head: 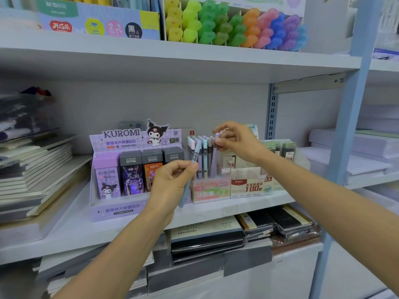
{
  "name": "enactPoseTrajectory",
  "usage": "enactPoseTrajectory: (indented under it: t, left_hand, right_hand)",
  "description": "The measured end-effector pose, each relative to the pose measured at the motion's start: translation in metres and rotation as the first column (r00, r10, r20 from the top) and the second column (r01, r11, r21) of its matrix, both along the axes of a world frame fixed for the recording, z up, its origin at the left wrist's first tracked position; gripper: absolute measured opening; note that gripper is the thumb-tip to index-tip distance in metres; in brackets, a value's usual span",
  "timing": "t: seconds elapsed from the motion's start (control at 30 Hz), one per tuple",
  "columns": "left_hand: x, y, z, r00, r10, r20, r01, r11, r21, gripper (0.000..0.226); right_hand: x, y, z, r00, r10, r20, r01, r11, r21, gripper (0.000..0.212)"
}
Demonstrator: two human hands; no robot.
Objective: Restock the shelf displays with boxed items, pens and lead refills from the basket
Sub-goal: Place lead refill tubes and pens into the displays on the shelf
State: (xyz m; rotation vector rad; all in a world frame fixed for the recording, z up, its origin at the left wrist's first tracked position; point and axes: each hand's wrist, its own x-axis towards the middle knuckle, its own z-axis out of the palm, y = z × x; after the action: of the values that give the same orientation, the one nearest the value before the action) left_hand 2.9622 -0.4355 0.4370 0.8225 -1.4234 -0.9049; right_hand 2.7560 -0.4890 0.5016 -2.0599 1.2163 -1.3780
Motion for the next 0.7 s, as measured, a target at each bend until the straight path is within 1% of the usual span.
enactPoseTrajectory:
  t: [0.07,0.17,0.2,0.27,0.3,0.33,0.37,0.43,0.5,0.63,0.67,0.7]
  left_hand:
    - [-0.003,0.001,0.000,1.000,-0.002,-0.008,0.002,1.000,0.011,0.014]
    - [-0.004,0.002,-0.001,1.000,-0.005,-0.013,0.005,1.000,0.017,0.012]
    - [-0.003,0.002,-0.001,1.000,-0.005,-0.014,0.005,1.000,0.016,0.013]
    - [-0.002,0.001,-0.001,1.000,-0.006,-0.020,0.007,1.000,0.014,0.013]
    - [-0.001,0.000,-0.001,1.000,-0.006,-0.025,0.006,1.000,0.015,0.013]
    - [-0.001,-0.001,-0.001,1.000,-0.004,-0.029,0.005,1.000,0.016,0.012]
    - [-0.002,-0.001,-0.001,0.999,-0.001,-0.032,0.001,1.000,0.015,0.012]
    - [-0.004,-0.002,0.000,1.000,0.015,-0.021,-0.015,1.000,0.004,0.013]
    - [-0.009,-0.002,0.000,1.000,0.022,-0.008,-0.022,1.000,-0.016,0.015]
    - [-0.019,0.003,0.001,1.000,0.008,0.008,-0.007,0.998,-0.069,0.015]
    - [-0.020,0.004,0.000,0.997,0.058,0.054,-0.051,0.991,-0.122,0.016]
    - [-0.019,0.005,-0.002,0.981,0.145,0.126,-0.116,0.971,-0.210,0.017]
  right_hand:
    - [0.008,-0.003,-0.004,0.999,-0.036,-0.003,0.036,0.998,-0.053,0.018]
    - [0.013,-0.008,-0.013,0.973,-0.191,-0.127,0.171,0.973,-0.156,0.014]
    - [0.014,-0.008,-0.016,0.961,-0.234,-0.146,0.206,0.961,-0.185,0.014]
    - [0.015,-0.004,-0.018,0.941,-0.304,-0.146,0.261,0.931,-0.255,0.019]
    - [0.016,0.000,-0.017,0.947,-0.299,-0.115,0.260,0.926,-0.274,0.023]
    - [0.016,0.006,-0.016,0.967,-0.248,-0.054,0.226,0.938,-0.261,0.026]
    - [0.018,0.014,-0.014,0.988,-0.156,0.023,0.157,0.963,-0.221,0.026]
    - [0.022,0.032,-0.014,0.988,0.047,0.148,-0.029,0.993,-0.117,0.026]
    - [0.028,0.044,-0.018,0.971,0.160,0.175,-0.153,0.987,-0.051,0.028]
    - [0.033,0.054,-0.016,0.964,0.196,0.180,-0.191,0.981,-0.047,0.024]
    - [0.030,0.054,-0.011,0.963,0.192,0.187,-0.186,0.981,-0.051,0.021]
    - [0.025,0.054,-0.006,0.963,0.173,0.205,-0.164,0.985,-0.059,0.017]
